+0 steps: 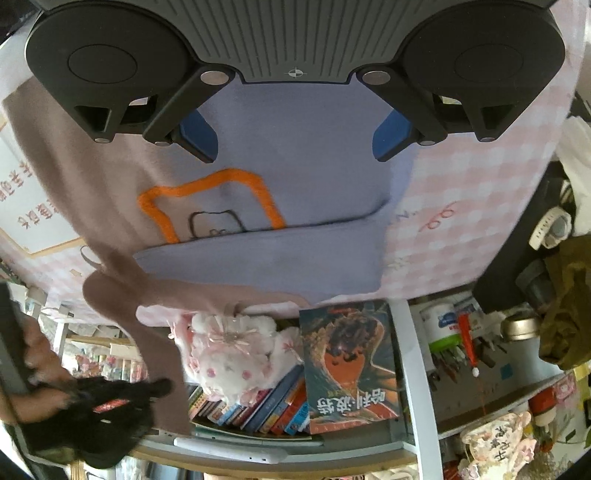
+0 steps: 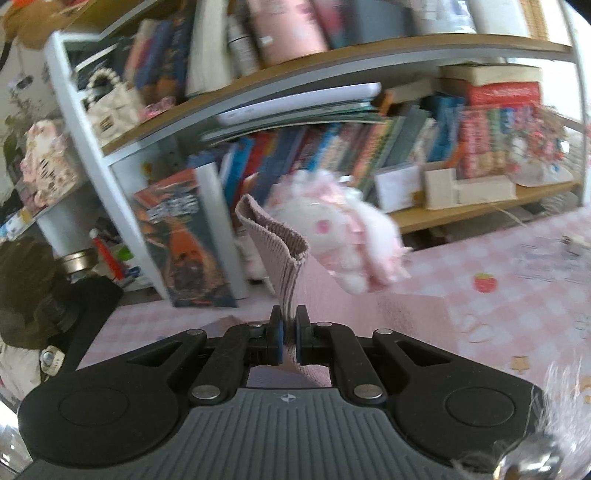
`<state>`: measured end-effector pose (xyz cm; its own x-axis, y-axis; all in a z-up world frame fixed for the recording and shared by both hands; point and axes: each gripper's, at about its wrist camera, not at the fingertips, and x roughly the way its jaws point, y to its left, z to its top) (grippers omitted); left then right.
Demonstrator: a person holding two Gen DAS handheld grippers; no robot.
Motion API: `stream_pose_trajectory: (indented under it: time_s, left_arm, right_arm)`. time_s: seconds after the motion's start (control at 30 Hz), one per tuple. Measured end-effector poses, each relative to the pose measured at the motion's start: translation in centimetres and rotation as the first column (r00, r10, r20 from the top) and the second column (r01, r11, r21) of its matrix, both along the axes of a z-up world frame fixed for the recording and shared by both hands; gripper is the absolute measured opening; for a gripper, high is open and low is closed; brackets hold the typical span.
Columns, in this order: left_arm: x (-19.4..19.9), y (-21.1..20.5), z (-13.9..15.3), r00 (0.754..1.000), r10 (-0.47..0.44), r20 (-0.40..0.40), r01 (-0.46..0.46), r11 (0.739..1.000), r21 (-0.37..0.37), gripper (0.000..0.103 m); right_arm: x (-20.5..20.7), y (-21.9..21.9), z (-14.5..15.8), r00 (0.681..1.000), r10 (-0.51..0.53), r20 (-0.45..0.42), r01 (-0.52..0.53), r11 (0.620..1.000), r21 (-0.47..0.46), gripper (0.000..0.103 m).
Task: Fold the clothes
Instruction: 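Lift the pink sleeve and lay it across the body with the right gripper, then open, then withdraw the open right gripper from the folded sleeves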
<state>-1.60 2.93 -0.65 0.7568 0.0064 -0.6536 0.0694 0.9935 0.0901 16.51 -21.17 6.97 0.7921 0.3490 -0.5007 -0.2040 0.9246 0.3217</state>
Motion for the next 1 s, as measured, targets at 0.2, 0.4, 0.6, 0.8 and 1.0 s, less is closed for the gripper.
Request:
stream_pose_trajectory:
  time_s: [0.2, 0.4, 0.6, 0.8, 1.0]
  left_arm:
    - [-0.5, 2.6, 0.0, 1.0, 0.015, 0.002, -0.015, 1.0, 0.011, 0.093]
    - [-0.9, 4.1, -0.1, 0.999, 0.041, -0.007, -0.041, 0.999, 0.01, 0.093]
    - [-1.3, 5.5, -0.3, 0.998, 0.065, -0.014, -0.065, 0.998, 0.01, 0.093]
    - [-1.5, 5.8, -0.2, 0.998, 0.069, -0.012, -0.069, 0.998, 0.014, 0.093]
    - [-1.2, 5.7, 0.0, 0.999, 0.051, -0.001, -0.051, 0.999, 0.005, 0.093]
  right_arm:
    - [1.3, 6.4, -0.9, 0.998, 0.06, -0.017, -0.06, 0.997, -0.055, 0.006]
    - [2.0, 10.7, -2.9, 0.993, 0.103, -0.06, -0.108, 0.991, -0.08, 0.006]
    - [2.4, 13.2, -5.0, 0.984, 0.131, -0.12, -0.142, 0.986, -0.088, 0.006]
    - [2.6, 14.5, -6.5, 0.97, 0.165, -0.178, -0.181, 0.98, -0.078, 0.037]
    - [0.6, 13.9, -5.9, 0.96, 0.237, -0.151, -0.248, 0.967, -0.062, 0.066]
